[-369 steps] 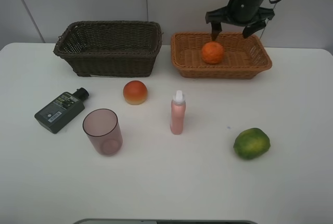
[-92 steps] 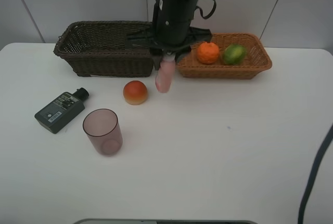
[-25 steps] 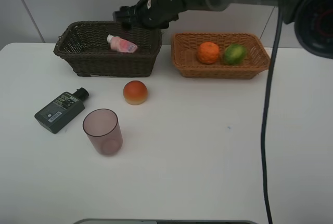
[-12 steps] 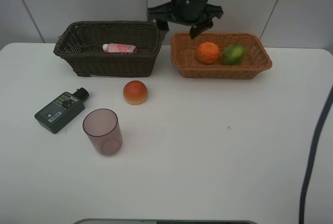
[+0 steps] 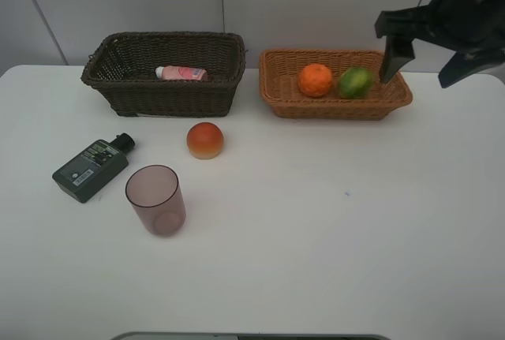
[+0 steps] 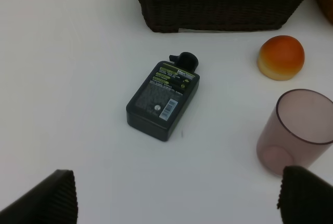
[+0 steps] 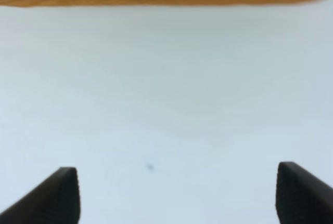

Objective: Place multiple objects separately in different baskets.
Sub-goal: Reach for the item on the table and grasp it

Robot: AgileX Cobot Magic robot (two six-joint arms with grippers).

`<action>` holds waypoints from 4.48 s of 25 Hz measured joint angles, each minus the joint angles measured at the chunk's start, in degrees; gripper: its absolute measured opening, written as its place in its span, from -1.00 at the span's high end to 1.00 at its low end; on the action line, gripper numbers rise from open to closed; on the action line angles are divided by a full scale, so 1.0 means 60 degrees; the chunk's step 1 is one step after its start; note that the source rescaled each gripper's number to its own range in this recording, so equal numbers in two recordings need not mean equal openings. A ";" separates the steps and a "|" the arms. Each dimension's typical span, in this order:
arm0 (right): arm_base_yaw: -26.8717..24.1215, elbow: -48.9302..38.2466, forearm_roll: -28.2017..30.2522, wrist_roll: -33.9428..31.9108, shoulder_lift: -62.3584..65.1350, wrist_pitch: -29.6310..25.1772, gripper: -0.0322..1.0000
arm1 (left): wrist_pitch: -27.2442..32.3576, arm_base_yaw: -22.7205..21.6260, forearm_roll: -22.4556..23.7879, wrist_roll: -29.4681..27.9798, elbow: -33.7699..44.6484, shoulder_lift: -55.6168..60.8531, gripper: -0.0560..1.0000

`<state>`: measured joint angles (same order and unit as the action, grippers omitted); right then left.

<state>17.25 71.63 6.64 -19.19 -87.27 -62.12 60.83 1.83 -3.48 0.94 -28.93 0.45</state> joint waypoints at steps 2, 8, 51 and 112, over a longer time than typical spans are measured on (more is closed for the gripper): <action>-0.0402 -0.0702 0.0000 0.0000 0.1046 -0.0012 -0.51 | 0.0000 0.0000 0.0000 0.0000 0.0000 0.0000 -0.97; -0.0715 -0.2002 0.0006 0.0209 0.4218 -0.0069 -0.51 | 0.0000 0.0000 0.0000 0.0000 0.0000 0.0000 -0.97; -0.1839 -0.6908 -0.0849 0.2736 1.4539 0.0219 -0.51 | 0.0000 0.0000 0.0000 0.0000 0.0000 0.0000 -0.97; -0.3805 -0.6908 -0.0841 0.2736 1.4582 0.0219 -0.51 | 0.0000 0.0000 0.0000 0.0000 0.0000 0.0000 -0.97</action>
<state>-5.58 30.18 1.59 -2.78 0.22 -60.80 60.83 1.83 -3.48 0.94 -28.93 0.45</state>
